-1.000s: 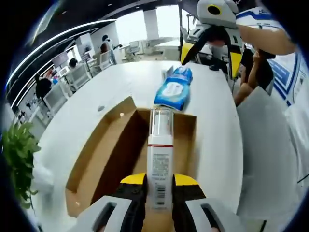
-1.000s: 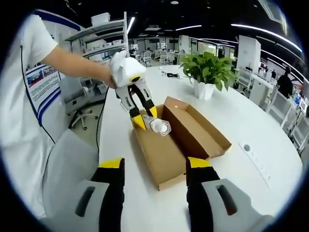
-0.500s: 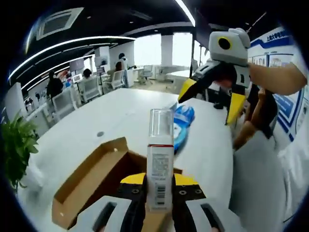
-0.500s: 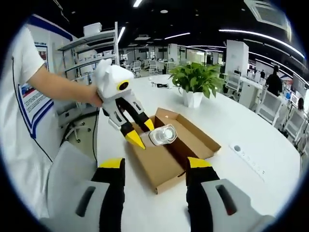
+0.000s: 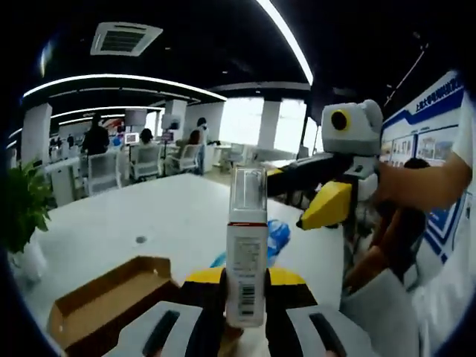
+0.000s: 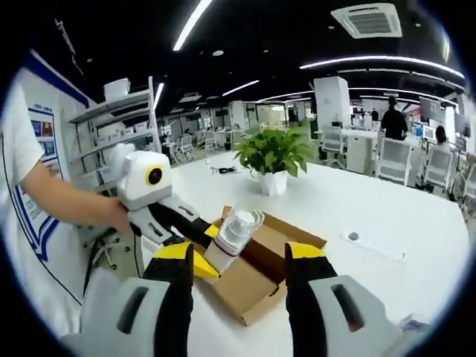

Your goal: Operate the shoe box by opening the lid, removing the specified soft item, and placing it in the target area until the item is outside and the box remains undamaged.

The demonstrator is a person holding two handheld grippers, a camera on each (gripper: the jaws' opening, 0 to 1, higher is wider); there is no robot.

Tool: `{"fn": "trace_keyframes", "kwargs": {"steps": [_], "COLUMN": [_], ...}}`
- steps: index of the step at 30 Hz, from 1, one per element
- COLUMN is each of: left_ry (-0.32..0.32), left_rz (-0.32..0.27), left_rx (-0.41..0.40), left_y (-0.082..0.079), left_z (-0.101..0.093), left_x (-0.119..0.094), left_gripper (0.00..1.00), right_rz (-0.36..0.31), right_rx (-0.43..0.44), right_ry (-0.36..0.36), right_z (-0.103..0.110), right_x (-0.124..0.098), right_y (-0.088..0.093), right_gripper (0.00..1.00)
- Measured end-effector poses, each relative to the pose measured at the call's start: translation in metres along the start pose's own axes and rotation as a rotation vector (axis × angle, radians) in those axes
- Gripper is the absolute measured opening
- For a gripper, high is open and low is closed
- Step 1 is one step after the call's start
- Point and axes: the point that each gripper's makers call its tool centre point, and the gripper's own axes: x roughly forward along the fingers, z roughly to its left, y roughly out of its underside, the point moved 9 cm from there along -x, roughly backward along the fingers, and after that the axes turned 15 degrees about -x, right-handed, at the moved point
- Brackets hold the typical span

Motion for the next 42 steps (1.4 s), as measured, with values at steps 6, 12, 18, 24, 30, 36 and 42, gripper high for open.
{"fn": "trace_keyframes", "kwargs": {"steps": [6, 12, 18, 24, 30, 36, 42], "left_ry": [0.013, 0.026, 0.040, 0.052, 0.064, 0.068, 0.074], "left_rz": [-0.015, -0.041, -0.049, -0.058, -0.074, -0.098, -0.113], "left_rx": [-0.004, -0.023, -0.027, -0.035, -0.044, -0.066, -0.069], "left_y": [-0.003, -0.007, -0.007, -0.006, -0.006, -0.007, -0.009], "left_z": [-0.013, -0.021, -0.034, -0.044, -0.052, -0.057, -0.061], "left_x": [0.013, 0.020, 0.033, 0.043, 0.051, 0.062, 0.075], "left_gripper": [0.19, 0.19, 0.19, 0.19, 0.19, 0.19, 0.19], "right_rz": [-0.011, -0.038, -0.065, -0.104, -0.142, -0.161, -0.165], "right_rx": [0.019, 0.050, 0.081, 0.118, 0.143, 0.140, 0.133], "right_ry": [0.015, 0.001, -0.018, -0.041, -0.054, -0.059, -0.057], "right_z": [-0.010, -0.016, -0.018, -0.016, -0.024, -0.033, -0.041], "right_x": [-0.007, -0.012, -0.017, -0.021, -0.029, -0.038, -0.043], "right_y": [0.003, 0.006, 0.007, 0.007, 0.009, 0.012, 0.017], "right_gripper": [0.43, 0.41, 0.38, 0.36, 0.26, 0.25, 0.25]}}
